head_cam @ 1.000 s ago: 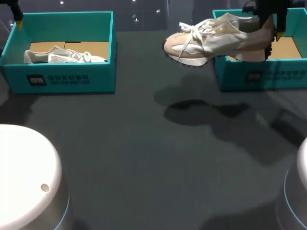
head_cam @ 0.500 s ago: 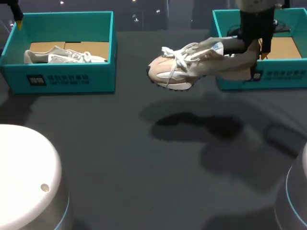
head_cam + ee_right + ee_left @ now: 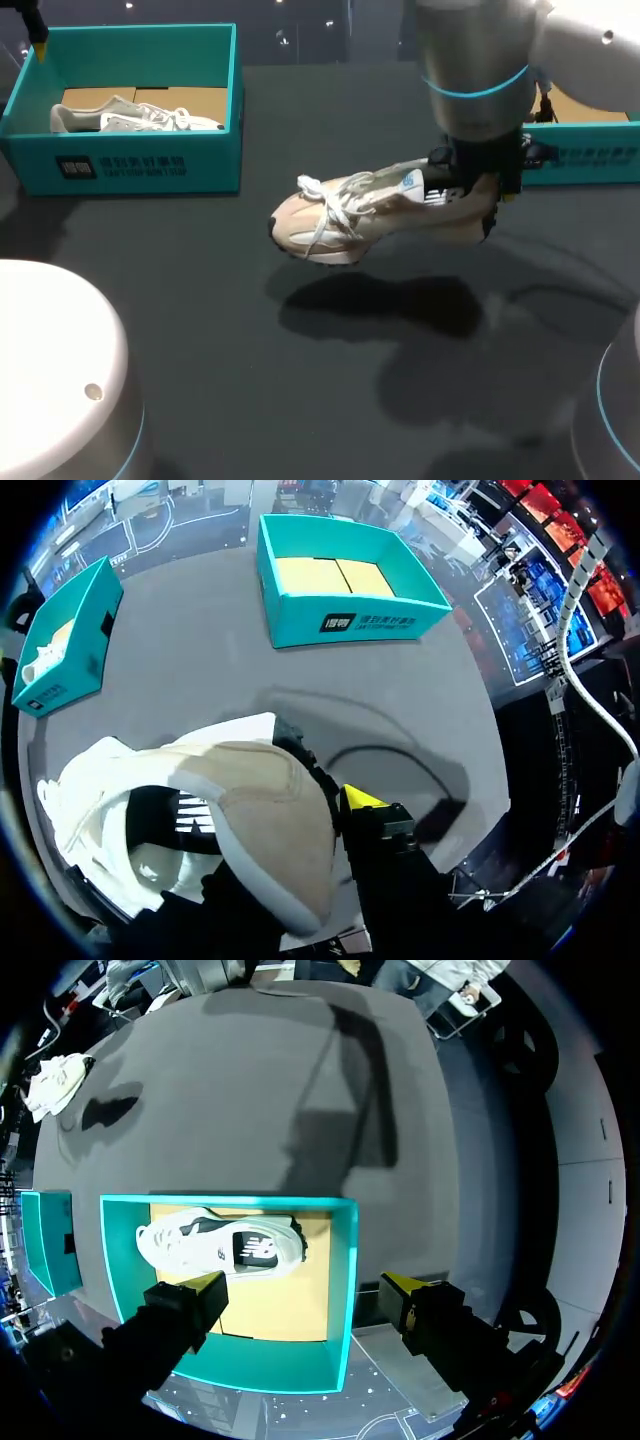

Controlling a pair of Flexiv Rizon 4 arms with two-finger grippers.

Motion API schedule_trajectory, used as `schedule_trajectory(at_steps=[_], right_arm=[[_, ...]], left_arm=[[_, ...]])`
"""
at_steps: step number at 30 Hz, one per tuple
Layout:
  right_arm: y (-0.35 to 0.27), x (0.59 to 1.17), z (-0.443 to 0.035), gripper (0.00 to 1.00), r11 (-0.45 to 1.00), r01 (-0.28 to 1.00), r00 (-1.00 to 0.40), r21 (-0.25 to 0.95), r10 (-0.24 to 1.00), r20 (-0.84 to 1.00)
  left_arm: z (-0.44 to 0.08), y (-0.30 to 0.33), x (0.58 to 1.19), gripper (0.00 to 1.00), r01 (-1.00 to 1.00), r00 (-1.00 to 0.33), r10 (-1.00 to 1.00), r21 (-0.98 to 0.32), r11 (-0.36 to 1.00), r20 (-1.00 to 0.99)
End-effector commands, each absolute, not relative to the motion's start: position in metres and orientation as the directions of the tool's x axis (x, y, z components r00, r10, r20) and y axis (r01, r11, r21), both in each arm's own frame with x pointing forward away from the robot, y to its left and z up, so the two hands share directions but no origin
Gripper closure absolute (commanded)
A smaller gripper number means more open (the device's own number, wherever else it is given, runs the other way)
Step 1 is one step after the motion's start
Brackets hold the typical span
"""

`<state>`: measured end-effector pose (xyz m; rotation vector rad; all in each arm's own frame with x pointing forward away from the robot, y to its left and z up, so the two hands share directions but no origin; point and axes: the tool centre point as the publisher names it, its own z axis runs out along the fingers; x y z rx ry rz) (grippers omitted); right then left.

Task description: Take the shoe out of the shoebox, open the shoe tongue, remove and reinsert the insole, then place the shoe into the shoebox

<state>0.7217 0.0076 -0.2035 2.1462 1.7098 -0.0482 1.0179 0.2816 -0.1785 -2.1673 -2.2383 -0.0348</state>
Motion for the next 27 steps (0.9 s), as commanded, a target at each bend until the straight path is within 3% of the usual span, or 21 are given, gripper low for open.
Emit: schedule_trajectory(at_steps=[1, 13, 22, 27], right_arm=[[0.008, 0.722, -0.209, 1.0, -0.175, 0.942, 0.253, 0.288, 0.931, -0.264], [0.008, 0.722, -0.209, 1.0, -0.175, 0.942, 0.253, 0.288, 0.931, -0.264], [0.047, 0.693, -0.254, 1.0, -0.109, 0.959, 0.203, 0.262, 0.909, -0.363], [0.056, 0.682, -0.276, 1.0, -0.139, 0.956, 0.222, 0.257, 0.917, -0.332]], left_arm=[[-0.178, 0.282, 1.018, 0.0, 1.0, -0.031, 0.999, -0.002, 0.031, 0.035], [-0.178, 0.282, 1.018, 0.0, 1.0, -0.031, 0.999, -0.002, 0.031, 0.035], [-0.178, 0.282, 1.018, 0.0, 1.0, -0.031, 0.999, -0.002, 0.031, 0.035], [-0.178, 0.282, 1.018, 0.0, 1.0, -0.031, 0.999, -0.002, 0.031, 0.035]])
